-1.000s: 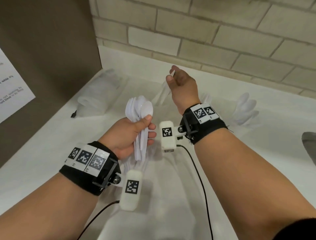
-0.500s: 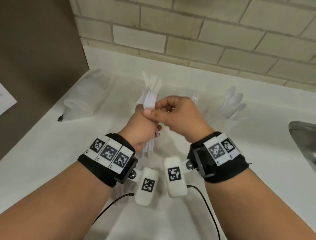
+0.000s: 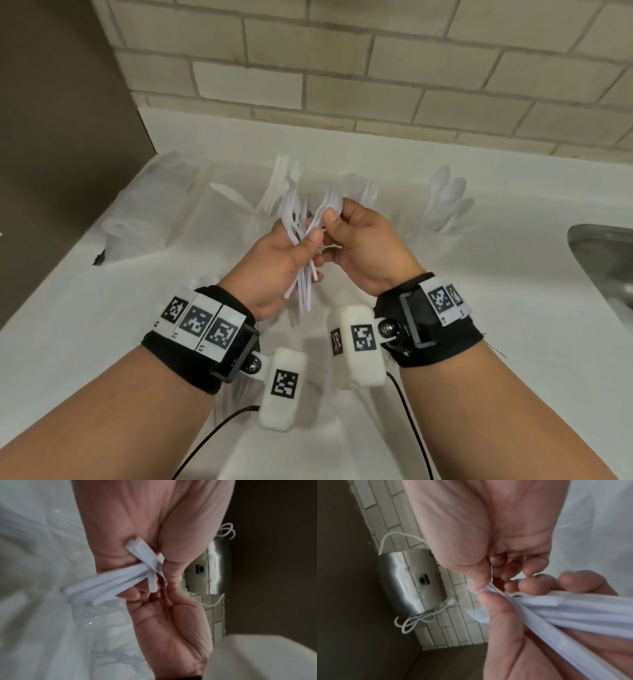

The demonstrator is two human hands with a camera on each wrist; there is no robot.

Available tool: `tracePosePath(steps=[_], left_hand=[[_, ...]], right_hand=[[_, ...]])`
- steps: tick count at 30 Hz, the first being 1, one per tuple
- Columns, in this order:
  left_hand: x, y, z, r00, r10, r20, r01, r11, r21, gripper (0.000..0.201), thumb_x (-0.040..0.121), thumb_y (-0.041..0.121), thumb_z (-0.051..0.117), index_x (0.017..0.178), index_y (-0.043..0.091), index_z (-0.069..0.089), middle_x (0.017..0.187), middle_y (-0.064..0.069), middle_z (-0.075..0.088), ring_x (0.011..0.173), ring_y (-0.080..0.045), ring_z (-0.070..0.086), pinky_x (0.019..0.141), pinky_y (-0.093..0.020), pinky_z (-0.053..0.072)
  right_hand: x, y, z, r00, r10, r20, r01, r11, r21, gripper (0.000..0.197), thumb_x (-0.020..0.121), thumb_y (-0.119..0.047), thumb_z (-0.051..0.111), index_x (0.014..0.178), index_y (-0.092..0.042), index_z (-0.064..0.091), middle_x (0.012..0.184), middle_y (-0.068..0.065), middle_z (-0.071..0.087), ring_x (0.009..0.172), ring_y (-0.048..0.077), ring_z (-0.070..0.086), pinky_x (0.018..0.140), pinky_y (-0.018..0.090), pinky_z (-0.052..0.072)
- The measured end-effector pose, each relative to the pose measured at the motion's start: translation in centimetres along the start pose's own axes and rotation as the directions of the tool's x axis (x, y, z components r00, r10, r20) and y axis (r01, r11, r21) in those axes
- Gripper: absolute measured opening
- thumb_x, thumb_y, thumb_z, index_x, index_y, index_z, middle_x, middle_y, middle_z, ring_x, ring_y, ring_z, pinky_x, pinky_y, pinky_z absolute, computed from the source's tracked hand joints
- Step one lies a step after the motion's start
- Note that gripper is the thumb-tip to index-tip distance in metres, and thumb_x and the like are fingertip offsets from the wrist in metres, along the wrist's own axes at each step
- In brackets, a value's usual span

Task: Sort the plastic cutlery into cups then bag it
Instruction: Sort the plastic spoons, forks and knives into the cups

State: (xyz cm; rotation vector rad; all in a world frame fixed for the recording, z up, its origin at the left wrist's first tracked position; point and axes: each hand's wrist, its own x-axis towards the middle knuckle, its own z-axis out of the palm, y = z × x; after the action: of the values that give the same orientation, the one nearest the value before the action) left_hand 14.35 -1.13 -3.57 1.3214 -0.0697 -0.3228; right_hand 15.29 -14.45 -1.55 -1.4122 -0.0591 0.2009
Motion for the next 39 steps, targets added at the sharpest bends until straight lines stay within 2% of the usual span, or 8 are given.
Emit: tracePosePath(steps=[8, 10, 16, 20, 25, 28, 35, 39], left_hand=[[0.3, -0.1, -0.3, 0.989, -0.119, 0.091, 0.139, 0.958, -0.251, 0.016, 0.096, 0.018, 0.048, 0.094, 0.008, 0.06, 0.084, -0.003, 0.065, 0.075, -0.019, 0.065, 0.072, -0.034, 0.057], [0.3, 0.0, -0.4, 0.986, -0.133, 0.099, 0.157, 0.945, -0.288, 0.017, 0.094, 0.017, 0.05, 0.103, 0.01, 0.062, 0.078, 0.001, 0.065, 0.07, -0.017, 0.066, 0.069, -0.034, 0.058], [0.1, 0.0, -1.1, 0.949, -0.137, 0.285, 0.255, 0.864, -0.434, 0.043, 0.09, 0.018, 0.05, 0.132, 0.006, 0.052, 0.086, 0.002, 0.06, 0.061, -0.01, 0.053, 0.059, -0.027, 0.046], [-0.1, 0.2, -1.4, 0.931, -0.142, 0.335, 0.275, 0.879, -0.391, 0.025, 0.089, 0.019, 0.053, 0.111, 0.01, 0.061, 0.089, -0.002, 0.06, 0.063, -0.012, 0.053, 0.06, -0.029, 0.046], [-0.4, 0.0, -0.9, 0.956, -0.171, 0.239, 0.214, 0.963, -0.166, 0.012, 0.083, 0.007, 0.063, 0.094, 0.008, 0.059, 0.079, -0.003, 0.06, 0.061, -0.012, 0.055, 0.058, -0.03, 0.046], [-0.3, -0.3, -0.9, 0.962, -0.186, 0.201, 0.216, 0.967, -0.137, 0.011, 0.084, 0.008, 0.063, 0.095, 0.01, 0.064, 0.08, -0.003, 0.061, 0.063, -0.013, 0.057, 0.059, -0.031, 0.049], [-0.2, -0.5, -0.6, 0.974, -0.179, 0.14, 0.181, 0.983, -0.005, 0.013, 0.095, 0.011, 0.053, 0.101, 0.016, 0.064, 0.079, 0.0, 0.058, 0.063, -0.01, 0.052, 0.061, -0.025, 0.048], [-0.3, -0.4, -0.6, 0.977, -0.136, 0.163, 0.14, 0.99, -0.011, 0.013, 0.096, 0.013, 0.051, 0.103, 0.015, 0.062, 0.076, 0.0, 0.055, 0.06, -0.01, 0.049, 0.058, -0.024, 0.046]], right_hand=[[-0.3, -0.8, -1.0, 0.996, -0.022, -0.088, 0.047, 0.955, 0.292, 0.017, 0.102, -0.01, 0.037, 0.093, -0.011, 0.052, 0.071, 0.003, 0.061, 0.063, 0.019, 0.062, 0.068, 0.033, 0.054], [-0.3, -1.2, -1.3, 0.99, -0.04, -0.133, 0.078, 0.951, 0.299, 0.017, 0.103, -0.01, 0.034, 0.097, -0.013, 0.05, 0.075, 0.004, 0.054, 0.052, 0.015, 0.059, 0.063, 0.033, 0.053], [-0.6, -1.2, -1.3, 0.972, -0.05, -0.229, 0.036, 0.997, -0.066, 0.018, 0.093, -0.025, 0.06, 0.105, -0.013, 0.055, 0.069, -0.002, 0.056, 0.043, 0.005, 0.042, 0.048, 0.024, 0.033], [-0.6, -0.8, -0.5, 0.938, -0.205, -0.281, 0.126, 0.953, -0.274, 0.027, 0.078, -0.026, 0.077, 0.101, -0.023, 0.065, 0.073, 0.001, 0.051, 0.057, 0.004, 0.053, 0.056, 0.017, 0.041], [-0.2, -1.3, 0.3, 0.953, -0.297, -0.058, 0.217, 0.805, -0.552, 0.028, 0.076, -0.024, 0.078, 0.102, -0.031, 0.069, 0.104, 0.005, 0.055, 0.078, 0.0, 0.057, 0.057, 0.009, 0.048], [0.5, -1.7, 0.4, 0.947, -0.31, -0.081, 0.22, 0.812, -0.541, 0.017, 0.073, -0.019, 0.08, 0.08, -0.031, 0.07, 0.095, 0.003, 0.057, 0.077, 0.012, 0.064, 0.069, 0.027, 0.057], [1.6, -3.1, 0.4, 0.9, -0.408, -0.151, 0.265, 0.789, -0.554, 0.012, 0.084, -0.015, 0.069, 0.088, -0.013, 0.058, 0.079, -0.008, 0.06, 0.072, 0.006, 0.056, 0.071, 0.024, 0.048], [1.5, -2.9, 0.2, 0.943, -0.312, -0.117, 0.185, 0.782, -0.595, 0.019, 0.082, -0.022, 0.073, 0.086, -0.013, 0.057, 0.08, -0.001, 0.059, 0.061, 0.004, 0.055, 0.052, 0.013, 0.045]])
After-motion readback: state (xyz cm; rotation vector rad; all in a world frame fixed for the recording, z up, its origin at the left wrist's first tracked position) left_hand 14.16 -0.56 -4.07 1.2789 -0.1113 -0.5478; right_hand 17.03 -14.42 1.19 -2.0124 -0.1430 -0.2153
